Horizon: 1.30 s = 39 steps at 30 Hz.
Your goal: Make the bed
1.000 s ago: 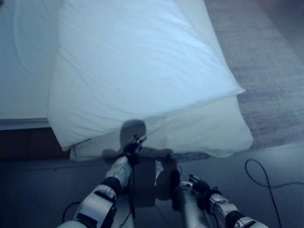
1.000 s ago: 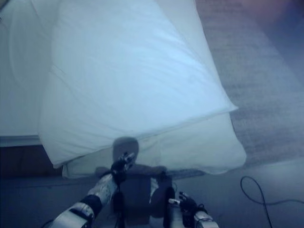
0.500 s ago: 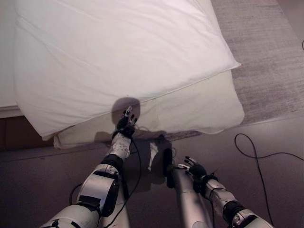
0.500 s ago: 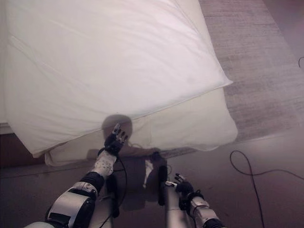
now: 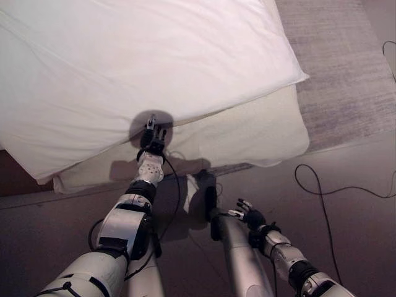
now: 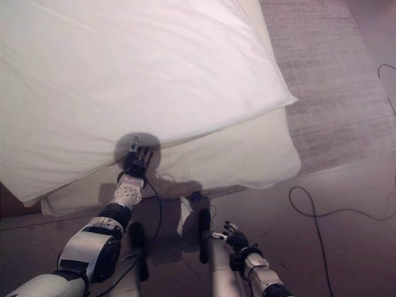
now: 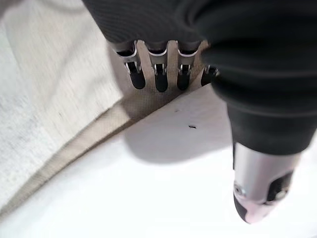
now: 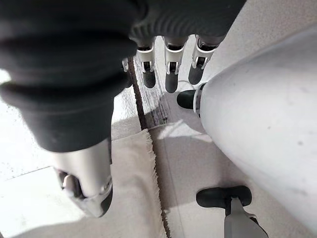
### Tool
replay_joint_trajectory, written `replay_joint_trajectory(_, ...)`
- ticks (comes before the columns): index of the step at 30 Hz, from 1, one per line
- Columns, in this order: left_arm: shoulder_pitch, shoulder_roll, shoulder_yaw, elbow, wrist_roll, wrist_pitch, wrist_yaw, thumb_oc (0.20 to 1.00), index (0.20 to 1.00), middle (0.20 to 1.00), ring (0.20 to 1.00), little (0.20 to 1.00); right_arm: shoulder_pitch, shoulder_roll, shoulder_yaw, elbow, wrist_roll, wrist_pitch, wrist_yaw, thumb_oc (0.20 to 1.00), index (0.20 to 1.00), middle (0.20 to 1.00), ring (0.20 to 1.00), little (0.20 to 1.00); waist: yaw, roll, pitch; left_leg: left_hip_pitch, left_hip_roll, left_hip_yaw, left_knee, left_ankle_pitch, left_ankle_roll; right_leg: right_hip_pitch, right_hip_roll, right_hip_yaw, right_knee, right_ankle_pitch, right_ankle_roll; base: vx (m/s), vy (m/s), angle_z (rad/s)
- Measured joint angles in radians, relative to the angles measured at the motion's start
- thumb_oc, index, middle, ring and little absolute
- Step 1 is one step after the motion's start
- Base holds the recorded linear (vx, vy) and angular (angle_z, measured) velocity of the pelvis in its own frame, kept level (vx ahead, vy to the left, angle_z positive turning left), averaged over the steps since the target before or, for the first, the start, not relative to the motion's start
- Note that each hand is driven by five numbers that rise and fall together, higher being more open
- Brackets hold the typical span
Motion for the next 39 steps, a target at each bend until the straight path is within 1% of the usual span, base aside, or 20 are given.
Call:
replay_joint_trajectory(1,-0.009,0.0,0.0,-0.005,-0.003,-0.005,0.004,1.0,1.0,1.0,1.0,1.0,0.006,0.0,0.0,0.0,0.0,0.0,-0.004,1.0,1.0,1.0,1.0,1.0,0.001,-0.001,0.0,-0.006,0.0,-0.001,-0.001,0.0,0.0,-0.005,0.001,0.0,0.0,0.0,0.001,0.0,0.0,0.0)
replay_joint_trajectory(2,-0.012,0.002,-0.001,-0.006,-0.003,-0.008,0.005,0.931,0.931,0.931,0.931,0.931,0.009,0.0,0.001,0.0,0.0,0.0,-0.004,1.0,1.0,1.0,1.0,1.0,0.001,-0.002,-0.001,-0.009,0.0,-0.001,0.0,0.0,0.0,-0.008,0.001,0.0,0.001,0.0,0.001,0.0,0.0,0.0)
replay_joint_trajectory(3,-0.013,0.003,-0.001,-0.007,-0.003,-0.013,0.006,0.598,0.598,0.598,0.598,0.598,0.013,0.0,0.001,0.0,0.0,0.0,-0.006,1.0,1.0,1.0,1.0,1.0,0.0,-0.002,-0.001,-0.01,0.0,-0.001,0.001,0.0,0.0,-0.009,0.001,0.0,0.001,0.003,-0.002,0.0,0.0,0.0)
replay_joint_trajectory(4,-0.013,0.002,-0.001,-0.007,-0.004,-0.016,0.008,0.316,0.316,0.316,0.316,0.316,0.016,0.0,0.001,0.0,0.0,0.0,-0.006,1.0,1.0,1.0,1.0,1.0,0.0,-0.002,-0.001,-0.01,0.0,-0.001,0.002,0.0,0.0,-0.009,0.001,0.0,0.001,0.003,-0.002,0.0,0.0,0.0)
replay_joint_trajectory(5,-0.013,0.002,-0.002,-0.008,-0.004,-0.022,0.011,0.2,0.2,0.2,0.2,0.2,0.018,0.001,0.001,0.001,0.0,0.0,-0.007,1.0,1.0,1.0,1.0,1.0,0.0,-0.003,-0.002,-0.01,0.0,-0.001,0.003,0.0,0.0,-0.009,0.001,0.0,0.001,0.004,-0.004,0.0,0.0,0.0)
replay_joint_trajectory(19,-0.016,-0.011,-0.007,-0.126,-0.04,-0.082,0.021,0.2,0.2,0.2,0.2,0.2,0.018,0.008,0.016,0.003,0.01,-0.001,-0.029,1.0,1.0,1.0,1.0,1.0,0.007,-0.004,-0.003,-0.003,-0.002,-0.001,0.008,0.0,0.0,-0.001,-0.001,0.0,0.005,0.004,-0.004,0.0,0.0,0.0)
replay_joint_trajectory(23,-0.017,-0.017,-0.007,-0.149,-0.041,-0.091,0.038,0.2,0.2,0.2,0.2,0.2,0.017,0.013,0.027,-0.026,0.022,-0.001,-0.035,1.0,1.0,1.0,1.0,1.0,0.018,-0.004,-0.003,0.0,-0.003,-0.001,0.009,0.002,0.002,0.001,-0.003,0.001,0.007,0.004,-0.004,0.0,0.0,0.0)
replay_joint_trajectory(24,-0.016,-0.032,-0.009,-0.17,-0.043,-0.098,0.043,0.2,0.2,0.2,0.2,0.2,0.019,0.009,0.029,-0.052,0.059,-0.002,-0.032,1.0,1.0,1.0,1.0,1.0,0.028,-0.003,-0.003,0.0,-0.003,-0.001,0.008,0.002,0.002,0.001,-0.003,0.001,0.008,0.005,-0.004,0.0,0.0,0.0)
replay_joint_trajectory(25,-0.014,-0.04,-0.009,-0.183,-0.044,-0.104,0.045,0.2,0.2,0.2,0.2,0.2,0.03,0.005,0.031,-0.07,0.076,-0.004,-0.028,1.0,1.0,1.0,1.0,1.0,0.028,-0.003,-0.003,0.0,-0.003,-0.001,0.008,0.002,0.002,0.001,-0.003,0.0,0.008,0.005,-0.004,0.0,0.0,0.0)
replay_joint_trajectory(26,-0.012,-0.055,-0.011,-0.213,-0.051,-0.116,0.048,0.2,0.2,0.2,0.2,0.2,0.014,0.024,0.035,-0.106,0.118,-0.008,-0.021,1.0,1.0,1.0,1.0,1.0,0.037,-0.003,-0.002,0.001,-0.005,-0.002,0.007,0.003,0.004,0.001,-0.005,0.0,0.008,0.004,-0.004,0.01,0.008,0.03)
replay_joint_trajectory(28,-0.001,-0.068,-0.024,-0.259,-0.051,-0.131,0.049,0.2,0.2,0.2,0.2,0.2,0.01,0.038,0.034,-0.133,0.176,-0.016,-0.009,1.0,1.0,1.0,1.0,1.0,0.033,-0.001,-0.001,0.002,-0.009,-0.002,0.001,0.007,0.006,0.001,-0.009,0.0,0.008,0.005,-0.003,0.01,0.018,0.05)
replay_joint_trajectory(29,0.0,-0.081,-0.036,-0.272,-0.052,-0.132,0.049,0.2,0.2,0.2,0.2,0.2,-0.014,0.062,0.038,-0.158,0.21,-0.024,0.004,1.0,1.0,1.0,1.0,1.0,0.053,0.001,0.0,0.005,-0.011,-0.003,0.001,0.008,0.006,0.005,-0.011,-0.001,0.008,0.005,-0.003,0.01,0.019,0.04)
replay_joint_trajectory(30,0.006,-0.087,-0.049,-0.29,-0.054,-0.135,0.05,0.2,0.2,0.2,0.2,0.2,-0.024,0.075,0.04,-0.159,0.24,-0.025,0.005,1.0,1.0,1.0,1.0,1.0,0.06,0.003,0.001,0.006,-0.012,-0.003,0.001,0.008,0.006,0.006,-0.012,-0.001,0.007,0.005,-0.003,0.0,0.0,0.0)
replay_joint_trajectory(32,0.033,-0.109,-0.069,-0.356,-0.064,-0.143,0.048,0.2,0.2,0.2,0.2,0.2,-0.084,0.107,0.04,-0.145,0.348,-0.03,0.014,1.0,1.0,1.0,1.0,1.0,0.084,0.011,0.007,0.01,-0.014,-0.003,-0.004,0.01,0.008,0.011,-0.014,-0.003,0.004,0.005,-0.002,0.01,0.004,0.02)
replay_joint_trajectory(33,0.057,-0.12,-0.086,-0.405,-0.075,-0.149,0.046,0.2,0.2,0.2,0.2,0.2,-0.132,0.128,0.03,-0.146,0.428,-0.037,0.021,1.0,1.0,1.0,1.0,1.0,0.085,0.017,0.01,0.014,-0.016,-0.004,-0.016,0.017,0.008,0.012,-0.015,-0.003,0.0,0.007,0.0,0.01,-0.005,0.06)
replay_joint_trajectory(34,0.061,-0.124,-0.089,-0.415,-0.076,-0.149,0.045,0.2,0.2,0.2,0.2,0.2,-0.162,0.146,0.03,-0.147,0.448,-0.043,0.026,1.0,1.0,1.0,1.0,1.0,0.096,0.021,0.013,0.016,-0.019,-0.006,-0.022,0.021,0.008,0.013,-0.017,-0.005,0.0,0.007,0.0,0.01,-0.024,0.11)
replay_joint_trajectory(36,0.079,-0.147,-0.104,-0.457,-0.083,-0.151,0.043,0.2,0.2,0.2,0.2,0.2,-0.23,0.166,0.027,-0.145,0.543,-0.05,0.045,1.0,1.0,1.0,1.0,1.0,0.121,0.036,0.022,0.02,-0.022,-0.011,-0.035,0.03,0.008,0.015,-0.019,-0.009,-0.002,0.007,0.0,0.0,-0.021,0.12)
replay_joint_trajectory(37,0.103,-0.15,-0.122,-0.501,-0.09,-0.153,0.043,0.2,0.2,0.2,0.2,0.2,-0.268,0.173,0.028,-0.15,0.609,-0.051,0.059,1.0,1.0,1.0,1.0,1.0,0.123,0.048,0.031,0.023,-0.024,-0.021,-0.038,0.032,0.007,0.024,-0.02,-0.017,-0.002,0.006,0.0,0.01,0.005,0.15)
replay_joint_trajectory(38,0.126,-0.152,-0.131,-0.543,-0.091,-0.157,0.043,0.2,0.2,0.2,0.2,0.2,-0.302,0.189,0.025,-0.153,0.671,-0.052,0.07,1.0,1.0,1.0,1.0,1.0,0.135,0.057,0.038,0.028,-0.026,-0.029,-0.041,0.033,0.008,0.032,-0.023,-0.025,-0.002,0.004,0.0,0.01,0.005,0.15)
replay_joint_trajectory(39,0.133,-0.156,-0.134,-0.56,-0.091,-0.157,0.043,0.2,0.2,0.2,0.2,0.2,-0.3,0.188,0.023,-0.155,0.69,-0.052,0.077,1.0,1.0,1.0,1.0,1.0,0.129,0.056,0.038,0.029,-0.026,-0.029,-0.042,0.033,0.007,0.032,-0.023,-0.025,-0.002,0.004,0.0,0.0,-0.002,0.11)
